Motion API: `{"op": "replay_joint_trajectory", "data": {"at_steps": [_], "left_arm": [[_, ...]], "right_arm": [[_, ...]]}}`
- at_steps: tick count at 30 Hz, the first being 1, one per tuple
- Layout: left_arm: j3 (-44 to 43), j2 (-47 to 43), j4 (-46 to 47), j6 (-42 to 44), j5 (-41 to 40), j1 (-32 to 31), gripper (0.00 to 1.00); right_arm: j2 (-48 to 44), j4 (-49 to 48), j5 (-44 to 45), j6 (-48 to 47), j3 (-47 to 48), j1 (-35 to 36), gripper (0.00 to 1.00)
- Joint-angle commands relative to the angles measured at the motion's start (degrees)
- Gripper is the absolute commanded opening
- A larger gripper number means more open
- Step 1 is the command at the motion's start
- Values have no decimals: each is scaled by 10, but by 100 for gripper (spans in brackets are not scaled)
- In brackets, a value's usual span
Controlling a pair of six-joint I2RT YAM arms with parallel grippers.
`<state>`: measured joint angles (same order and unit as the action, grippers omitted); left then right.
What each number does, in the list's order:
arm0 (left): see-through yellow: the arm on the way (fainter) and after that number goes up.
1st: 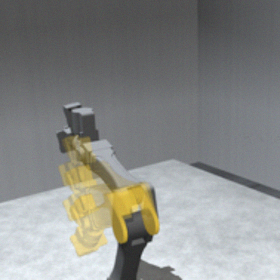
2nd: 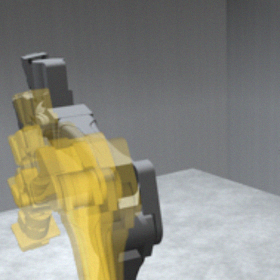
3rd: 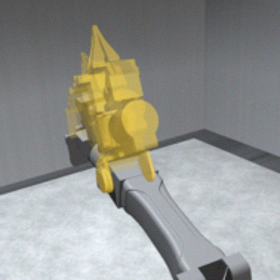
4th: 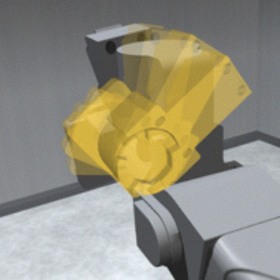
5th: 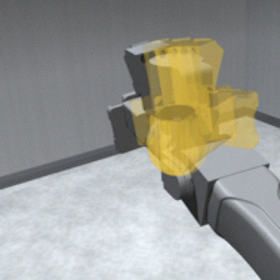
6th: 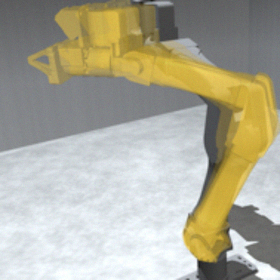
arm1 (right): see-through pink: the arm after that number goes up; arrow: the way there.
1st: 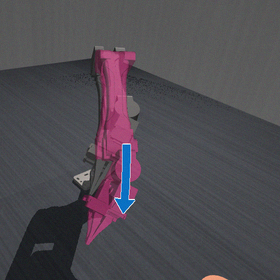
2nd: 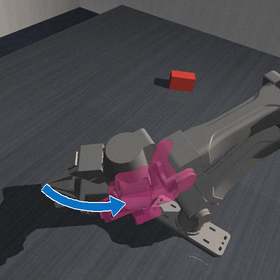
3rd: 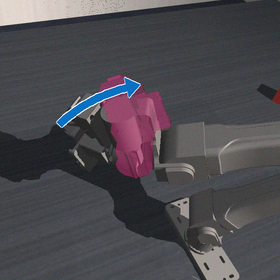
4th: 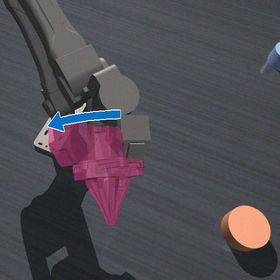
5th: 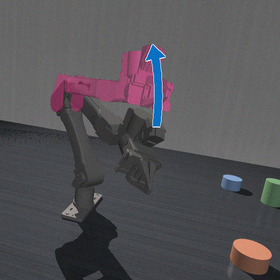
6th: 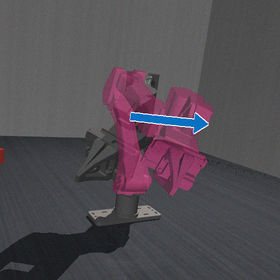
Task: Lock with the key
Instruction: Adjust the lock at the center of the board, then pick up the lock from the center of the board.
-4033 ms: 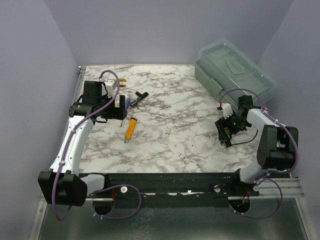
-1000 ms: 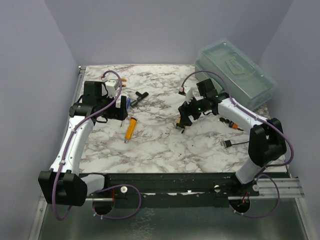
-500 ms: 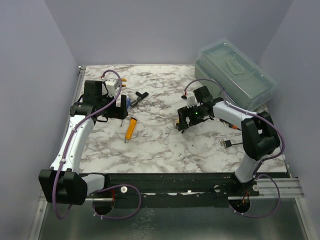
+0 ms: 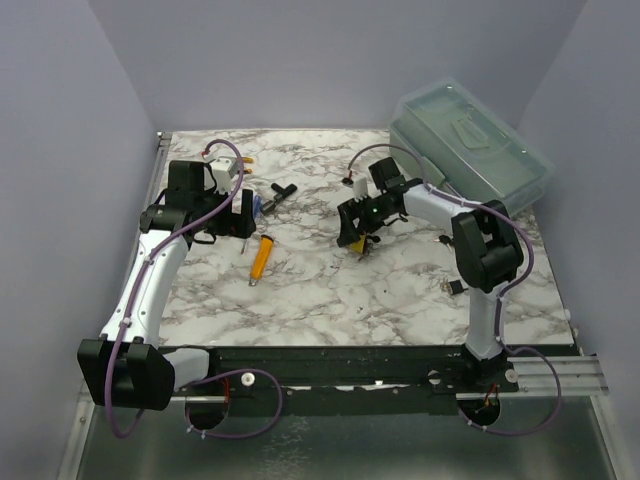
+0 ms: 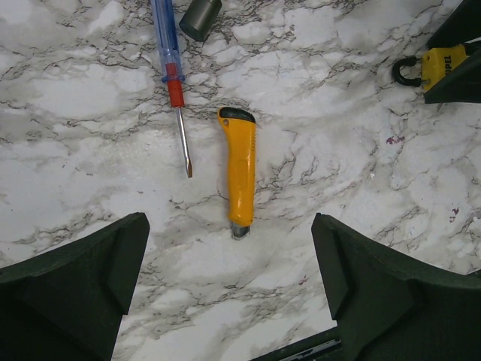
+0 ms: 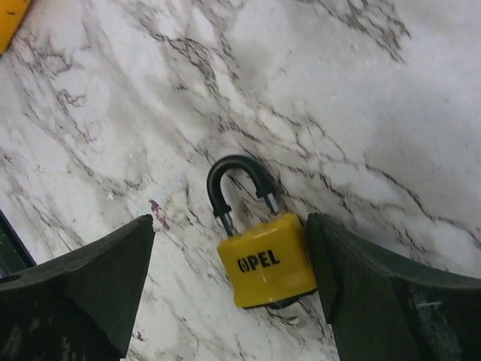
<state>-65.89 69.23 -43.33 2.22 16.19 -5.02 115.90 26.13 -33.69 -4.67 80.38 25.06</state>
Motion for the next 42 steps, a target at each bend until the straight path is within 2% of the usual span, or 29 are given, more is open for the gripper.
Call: {"op": "replay_joint_trajectory", "data": {"at_steps": [1, 4, 11, 17, 24, 33, 42], "left_arm": [[-13, -6, 8, 1, -7, -4, 99], [-10, -10, 8, 7, -8, -4, 99], [-6, -11, 8, 19, 3, -4, 99], [-9, -8, 8, 23, 11, -4, 99], [-10, -14, 6, 24, 8, -5, 99], [-30, -10, -3, 34, 17, -5, 99], [-51, -10, -9, 64, 61, -5, 99]], "right_arm": [[18, 21, -56, -53, 41, 21, 88], [1, 28, -40, -80, 35, 22, 89], [-56, 31, 43, -218, -23, 22, 94], [-56, 41, 41, -344, -25, 17, 96], [-12, 47, 43, -350, 12, 17, 94], [-15, 9, 53, -359, -43, 16, 83], [-41, -13, 55, -358, -78, 17, 54]]}}
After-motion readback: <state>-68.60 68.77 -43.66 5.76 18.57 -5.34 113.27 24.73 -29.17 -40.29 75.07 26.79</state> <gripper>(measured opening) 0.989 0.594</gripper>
